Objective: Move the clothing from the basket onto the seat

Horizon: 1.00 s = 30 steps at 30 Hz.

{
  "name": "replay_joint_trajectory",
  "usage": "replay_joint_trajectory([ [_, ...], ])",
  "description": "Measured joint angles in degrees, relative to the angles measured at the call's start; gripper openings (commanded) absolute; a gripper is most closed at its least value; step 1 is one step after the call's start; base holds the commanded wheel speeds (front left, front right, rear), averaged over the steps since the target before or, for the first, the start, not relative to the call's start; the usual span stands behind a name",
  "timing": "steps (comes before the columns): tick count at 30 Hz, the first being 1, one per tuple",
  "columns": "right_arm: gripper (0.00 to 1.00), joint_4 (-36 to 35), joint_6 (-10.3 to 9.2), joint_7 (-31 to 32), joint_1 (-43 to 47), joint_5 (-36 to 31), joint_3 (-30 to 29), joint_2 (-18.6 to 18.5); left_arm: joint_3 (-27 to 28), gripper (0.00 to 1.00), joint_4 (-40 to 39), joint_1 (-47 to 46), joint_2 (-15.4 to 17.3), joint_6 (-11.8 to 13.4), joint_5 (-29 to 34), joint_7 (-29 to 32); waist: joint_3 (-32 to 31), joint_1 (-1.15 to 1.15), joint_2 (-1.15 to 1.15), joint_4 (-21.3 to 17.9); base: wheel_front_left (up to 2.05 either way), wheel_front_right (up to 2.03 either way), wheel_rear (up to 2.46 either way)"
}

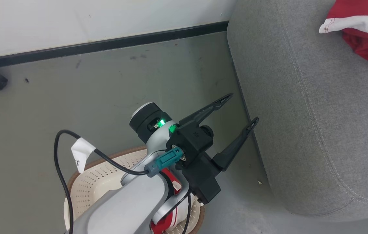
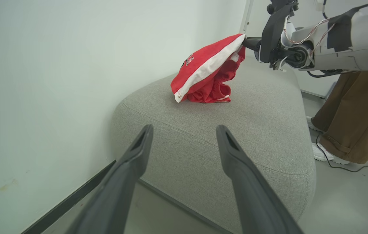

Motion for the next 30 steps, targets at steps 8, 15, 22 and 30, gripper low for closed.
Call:
replay_joint_trajectory([
  [8,0.02,2.03,0.52,0.01,2.20,0.53,-0.41,2.02,0.19,1.00,1.11,-0.01,0.14,-0.01,0.00,-0.09,0.04,0.00,0.00,-0.37,0.00,0.00,0.00],
  [15,1.00,1.92,1.04,0.00,4.01,0.42,-0.36,2.82,0.98,1.00,2.58,0.04,0.88,-0.02,-0.08,-0.99,-0.62,0.00,0.00,-0.83,0.00,0.00,0.00],
  [22,1.00,0.13,2.08,0.01,7.65,-0.71,0.45,3.99,1.94,1.00,4.48,1.63,2.16,-0.02,-0.85,-2.68,-2.42,0.00,0.00,-1.47,0.00,0.00,0.00],
  [30,1.00,-2.85,2.53,0.01,15.57,-2.05,0.70,5.39,3.54,1.00,7.11,6.06,3.26,0.10,-2.71,-5.69,-6.30,-0.01,-0.01,-1.92,0.00,0.00,0.00],
])
